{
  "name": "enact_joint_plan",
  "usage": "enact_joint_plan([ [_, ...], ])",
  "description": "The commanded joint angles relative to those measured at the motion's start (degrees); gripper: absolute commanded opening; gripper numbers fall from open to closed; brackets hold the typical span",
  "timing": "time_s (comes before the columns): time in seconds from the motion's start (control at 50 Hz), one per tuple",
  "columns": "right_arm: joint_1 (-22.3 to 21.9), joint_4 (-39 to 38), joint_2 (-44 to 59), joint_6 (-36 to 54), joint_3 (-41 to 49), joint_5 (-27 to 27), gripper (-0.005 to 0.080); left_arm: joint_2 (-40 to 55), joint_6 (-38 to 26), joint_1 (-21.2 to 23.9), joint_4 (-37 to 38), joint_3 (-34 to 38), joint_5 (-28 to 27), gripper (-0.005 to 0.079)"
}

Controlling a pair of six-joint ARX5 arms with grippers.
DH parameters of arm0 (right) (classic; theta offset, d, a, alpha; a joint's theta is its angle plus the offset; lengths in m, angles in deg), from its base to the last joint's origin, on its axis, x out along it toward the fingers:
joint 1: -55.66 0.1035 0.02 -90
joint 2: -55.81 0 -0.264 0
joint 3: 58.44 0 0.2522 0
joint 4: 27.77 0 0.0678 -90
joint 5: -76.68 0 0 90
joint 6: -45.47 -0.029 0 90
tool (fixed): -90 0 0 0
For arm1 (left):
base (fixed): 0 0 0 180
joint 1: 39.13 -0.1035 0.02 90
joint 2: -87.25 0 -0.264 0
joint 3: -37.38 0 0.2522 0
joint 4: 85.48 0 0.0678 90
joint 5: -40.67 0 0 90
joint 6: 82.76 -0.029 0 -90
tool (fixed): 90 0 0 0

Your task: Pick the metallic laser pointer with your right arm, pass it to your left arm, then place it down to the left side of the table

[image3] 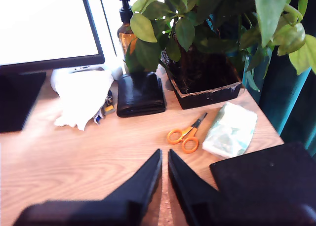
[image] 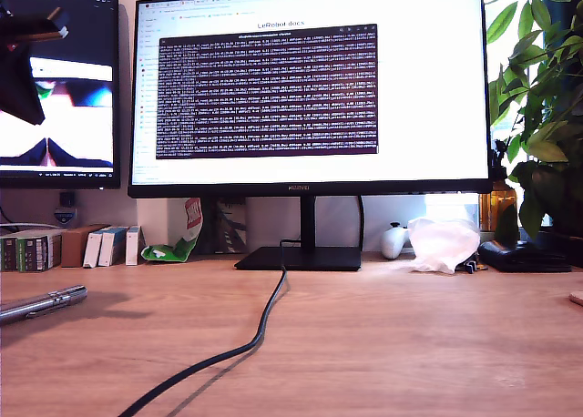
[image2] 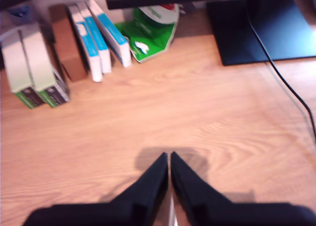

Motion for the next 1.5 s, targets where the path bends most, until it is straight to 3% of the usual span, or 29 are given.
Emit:
enact_joint_plan([
  [0.0, 0.0, -0.8, -0.2, 2.0, 1.2, 0.0, -0.0011, 0.2, -0.4, -0.1, -0.6, 0.9, 1.5, -0.0023],
  [0.14, 0.0, -2.0, -0.2, 2.5, 1.7, -0.3, -0.0011, 0.1, -0.5, -0.1, -2.6, 1.8, 4.1, -0.0023],
  [0.6, 0.0, -5.9, -8.8, 4.6, 8.4, -6.5, -0.0011, -4.9, 0.2, 0.0, -9.7, 12.6, 4.8, -0.0023],
  [1.02, 0.0, -3.3, -15.3, 4.7, 13.4, -8.9, -0.0011, -16.6, 0.1, 0.7, -13.4, 26.3, 5.9, -0.0023],
  [1.48, 0.0, -0.1, -21.2, 5.9, 15.2, -13.7, -0.0011, -30.3, 0.8, 1.1, -13.9, 35.3, 6.1, -0.0023],
])
